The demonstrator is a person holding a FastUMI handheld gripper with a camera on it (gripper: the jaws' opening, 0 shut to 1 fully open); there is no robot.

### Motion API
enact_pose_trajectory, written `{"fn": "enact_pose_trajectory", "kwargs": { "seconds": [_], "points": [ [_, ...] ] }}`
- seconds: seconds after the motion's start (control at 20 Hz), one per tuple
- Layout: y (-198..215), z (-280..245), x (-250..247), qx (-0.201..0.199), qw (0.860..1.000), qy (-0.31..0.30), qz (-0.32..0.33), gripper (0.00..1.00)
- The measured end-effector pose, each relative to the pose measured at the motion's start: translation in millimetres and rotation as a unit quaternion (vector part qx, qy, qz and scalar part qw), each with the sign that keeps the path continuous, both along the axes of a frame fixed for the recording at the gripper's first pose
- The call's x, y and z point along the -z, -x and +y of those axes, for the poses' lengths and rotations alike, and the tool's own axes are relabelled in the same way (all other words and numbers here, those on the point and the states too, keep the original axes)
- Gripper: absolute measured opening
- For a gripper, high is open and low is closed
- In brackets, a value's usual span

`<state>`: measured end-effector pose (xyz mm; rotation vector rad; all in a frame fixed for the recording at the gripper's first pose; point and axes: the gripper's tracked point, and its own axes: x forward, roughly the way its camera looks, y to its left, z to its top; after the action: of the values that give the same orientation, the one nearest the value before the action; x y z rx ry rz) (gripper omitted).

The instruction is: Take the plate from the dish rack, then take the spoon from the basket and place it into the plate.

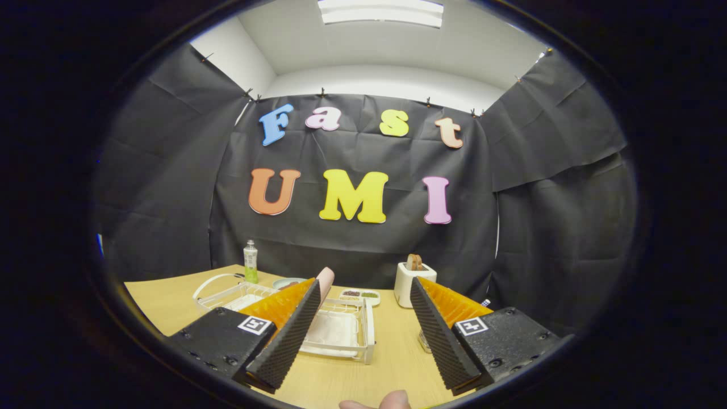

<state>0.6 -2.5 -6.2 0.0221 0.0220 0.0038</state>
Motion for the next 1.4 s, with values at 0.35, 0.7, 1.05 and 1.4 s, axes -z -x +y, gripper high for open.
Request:
{"fn": "enact_pose_trajectory", "kwargs": {
  "seconds": [0.35, 0.7, 1.05, 1.4],
  "points": [
    [-1.4, -8.3, 0.5, 0.000, 1.000, -0.008, 0.010, 1.00],
    [-15.1, -11.3, -4.0, -0.005, 1.000, -0.007, 0.020, 1.00],
    [-60.3, 2.4, -32.3, -0.055, 0.996, -0.017, 0.063, 1.00],
    [-121.9, 27.1, -53.7, -0.095, 0.988, -0.010, 0.119, 1.00]
  ]
}}
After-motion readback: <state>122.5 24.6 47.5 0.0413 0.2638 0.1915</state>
